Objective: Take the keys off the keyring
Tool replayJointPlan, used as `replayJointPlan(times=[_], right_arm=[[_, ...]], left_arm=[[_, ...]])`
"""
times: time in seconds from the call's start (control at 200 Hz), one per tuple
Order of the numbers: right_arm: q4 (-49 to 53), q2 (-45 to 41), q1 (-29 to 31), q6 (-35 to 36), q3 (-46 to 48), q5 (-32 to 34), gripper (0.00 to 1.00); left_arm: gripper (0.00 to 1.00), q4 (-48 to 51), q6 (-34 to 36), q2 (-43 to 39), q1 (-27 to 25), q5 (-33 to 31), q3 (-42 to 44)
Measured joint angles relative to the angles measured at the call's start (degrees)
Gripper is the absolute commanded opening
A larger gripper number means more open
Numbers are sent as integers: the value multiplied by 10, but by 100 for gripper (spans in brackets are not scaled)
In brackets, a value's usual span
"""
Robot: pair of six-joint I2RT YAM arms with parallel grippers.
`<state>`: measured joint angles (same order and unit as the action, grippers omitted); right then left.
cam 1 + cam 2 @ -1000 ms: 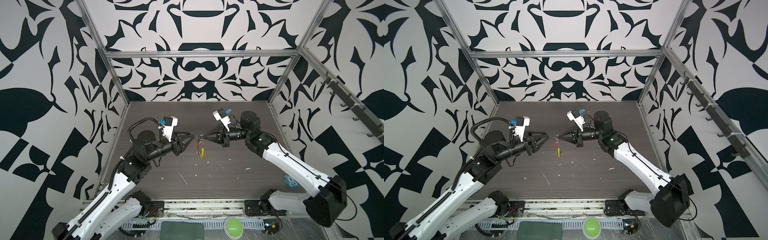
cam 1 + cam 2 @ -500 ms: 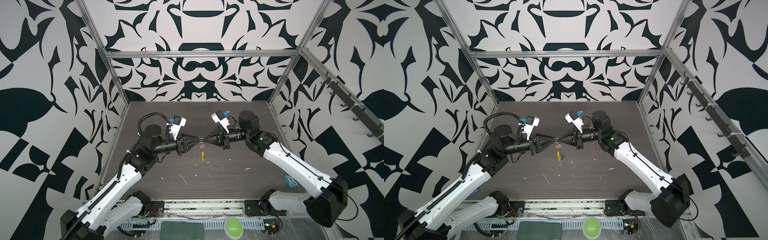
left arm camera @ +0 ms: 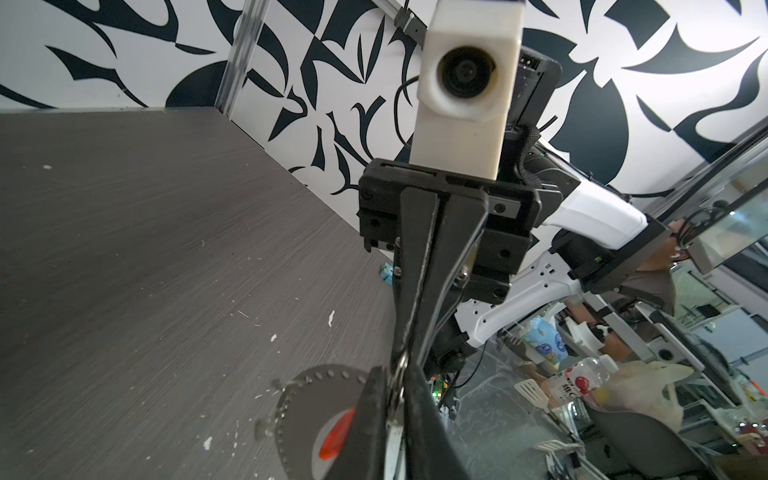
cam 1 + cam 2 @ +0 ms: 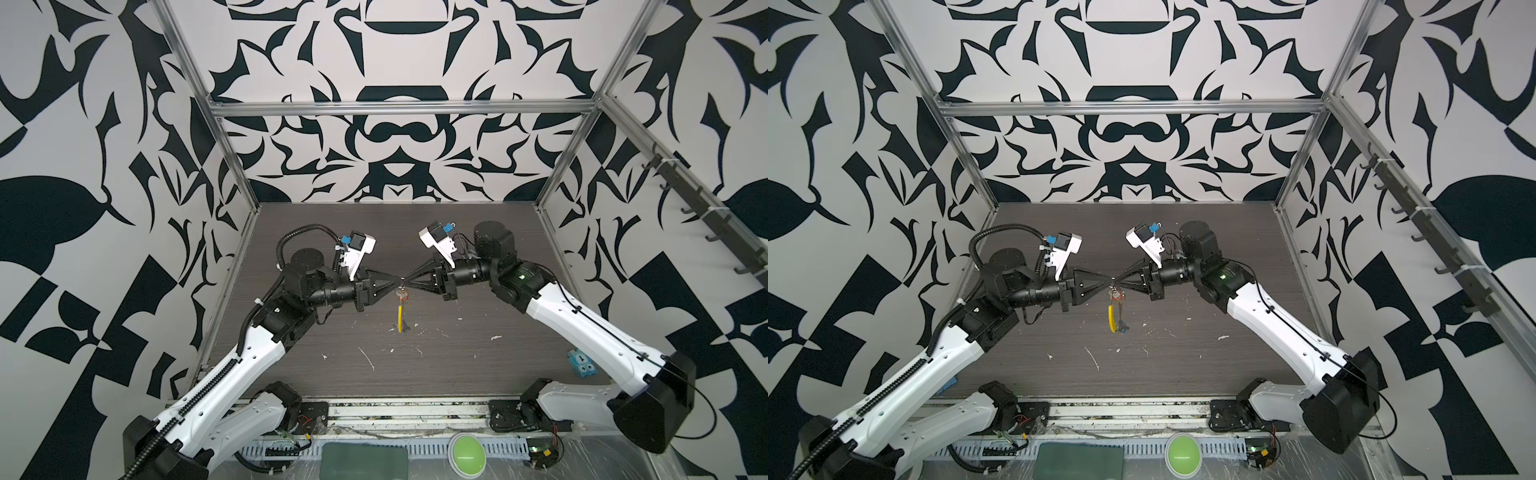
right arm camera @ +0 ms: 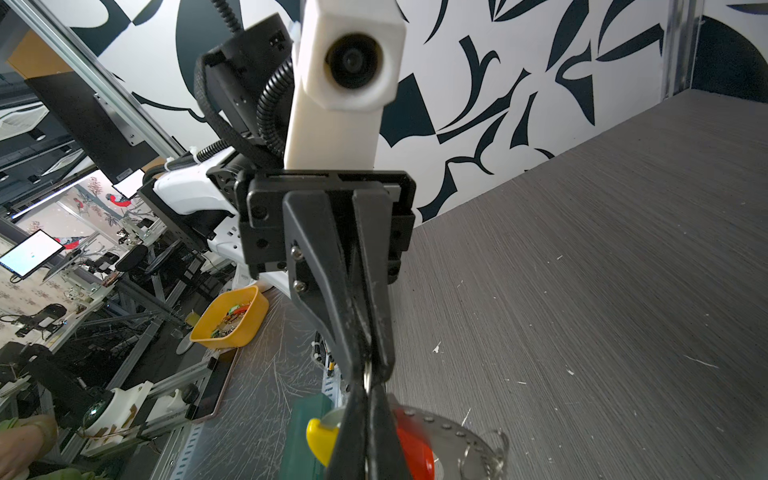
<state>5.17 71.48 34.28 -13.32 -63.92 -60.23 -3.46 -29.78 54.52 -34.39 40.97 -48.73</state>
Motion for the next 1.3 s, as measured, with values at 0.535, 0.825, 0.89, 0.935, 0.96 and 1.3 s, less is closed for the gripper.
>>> replayJointPlan(times=[0.535,0.825,0.89,0.935,0.96,1.3], right_arm=[[-184,-87,17,-109,104,168,47],[-366,-75,35,-231,143,246,43],[-396,-55,38,-254,143,244,39],[-412,-39,40,-270,143,240,37],[-417,-31,42,-274,141,238,35],[-451,0,73,-299,121,218,32]], left_arm=[[0,-151,-52,-19,0,-74,62],[0,-309,-82,-35,0,-143,121],[0,-339,-90,-33,0,-144,124],[0,-359,-94,-32,0,-144,125],[0,-368,-97,-30,0,-144,125],[0,-431,-110,-27,0,-139,125]])
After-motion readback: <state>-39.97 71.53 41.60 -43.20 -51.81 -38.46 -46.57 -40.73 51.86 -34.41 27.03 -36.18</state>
